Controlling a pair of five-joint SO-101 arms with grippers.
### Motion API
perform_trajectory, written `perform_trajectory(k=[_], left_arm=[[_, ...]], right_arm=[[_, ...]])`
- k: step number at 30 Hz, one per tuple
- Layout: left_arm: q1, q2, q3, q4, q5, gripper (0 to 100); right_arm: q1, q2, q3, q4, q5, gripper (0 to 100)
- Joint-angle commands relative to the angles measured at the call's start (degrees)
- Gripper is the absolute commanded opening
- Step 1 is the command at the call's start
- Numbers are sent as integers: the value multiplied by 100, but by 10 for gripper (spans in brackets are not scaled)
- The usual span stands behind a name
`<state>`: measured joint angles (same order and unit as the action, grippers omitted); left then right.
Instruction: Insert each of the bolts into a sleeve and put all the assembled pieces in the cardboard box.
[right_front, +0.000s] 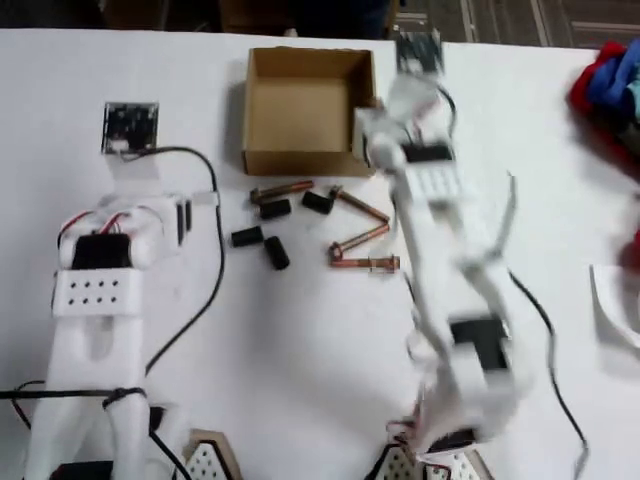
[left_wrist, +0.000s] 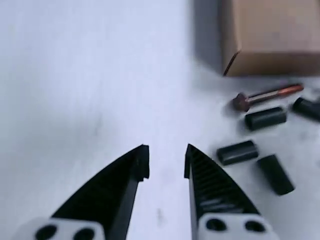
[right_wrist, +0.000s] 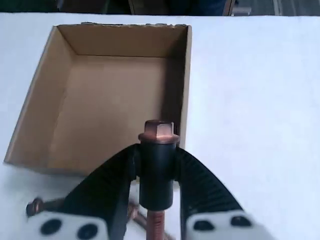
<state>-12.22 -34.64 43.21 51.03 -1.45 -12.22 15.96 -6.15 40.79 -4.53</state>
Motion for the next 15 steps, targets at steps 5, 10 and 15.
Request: perform_trajectory(k=[5,10,15], left_arm=[[-651,-35,259,-35,-105,136],[-677,0,330,-35,-105,136],[-677,-9,541,-325,-105,136]], right_arm=[[-110,4382,-7376,1059,-229,20],[-136,6035,-8976,1051,-246,20],[-66,6176,-8580,980,-290,20]])
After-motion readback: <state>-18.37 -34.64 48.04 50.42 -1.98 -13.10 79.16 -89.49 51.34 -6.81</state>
